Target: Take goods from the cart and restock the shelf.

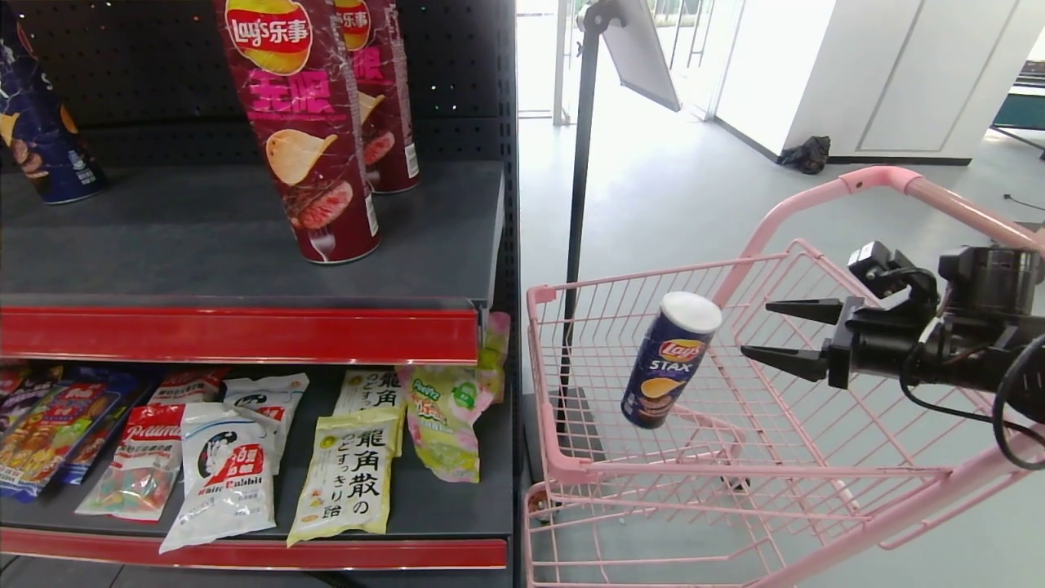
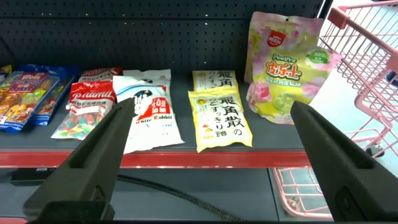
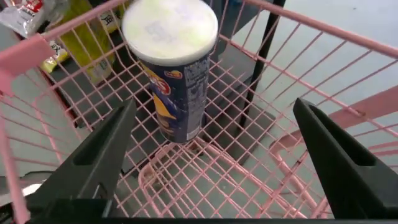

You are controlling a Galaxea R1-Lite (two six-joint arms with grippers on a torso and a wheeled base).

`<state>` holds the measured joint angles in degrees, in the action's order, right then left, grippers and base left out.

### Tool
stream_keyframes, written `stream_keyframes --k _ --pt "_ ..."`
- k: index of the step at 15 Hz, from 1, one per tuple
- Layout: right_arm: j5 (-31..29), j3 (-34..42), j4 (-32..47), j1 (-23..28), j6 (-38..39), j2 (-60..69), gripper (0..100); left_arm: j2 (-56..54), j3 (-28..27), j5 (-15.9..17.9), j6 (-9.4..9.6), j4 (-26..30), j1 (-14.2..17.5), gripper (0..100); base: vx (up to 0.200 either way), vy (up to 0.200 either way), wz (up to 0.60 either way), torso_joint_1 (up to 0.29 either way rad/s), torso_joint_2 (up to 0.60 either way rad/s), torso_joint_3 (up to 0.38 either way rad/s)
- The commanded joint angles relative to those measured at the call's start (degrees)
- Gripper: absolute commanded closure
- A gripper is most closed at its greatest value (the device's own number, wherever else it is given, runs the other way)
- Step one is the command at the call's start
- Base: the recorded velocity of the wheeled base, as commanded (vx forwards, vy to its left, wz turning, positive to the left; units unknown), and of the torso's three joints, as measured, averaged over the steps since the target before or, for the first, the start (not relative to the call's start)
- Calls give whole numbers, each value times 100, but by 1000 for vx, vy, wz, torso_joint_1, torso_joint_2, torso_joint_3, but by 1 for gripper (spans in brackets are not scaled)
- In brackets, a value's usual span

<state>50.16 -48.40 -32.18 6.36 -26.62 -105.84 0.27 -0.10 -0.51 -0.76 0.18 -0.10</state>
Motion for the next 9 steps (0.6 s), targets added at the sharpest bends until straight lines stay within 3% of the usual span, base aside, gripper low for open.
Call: stream_keyframes --k 1,6,9 --pt "28 -249 2 -47 -62 -622 0 8 1 -2 -4 -1 1 0 0 0 0 0 0 0" --pt "125 -487 -7 -584 -53 -1106 0 8 1 -2 -4 -1 1 0 0 0 0 0 0 0" --pt "125 -926 -16 -1199 78 -1457 0 0 1 -2 -4 -1 1 0 0 0 0 0 0 0"
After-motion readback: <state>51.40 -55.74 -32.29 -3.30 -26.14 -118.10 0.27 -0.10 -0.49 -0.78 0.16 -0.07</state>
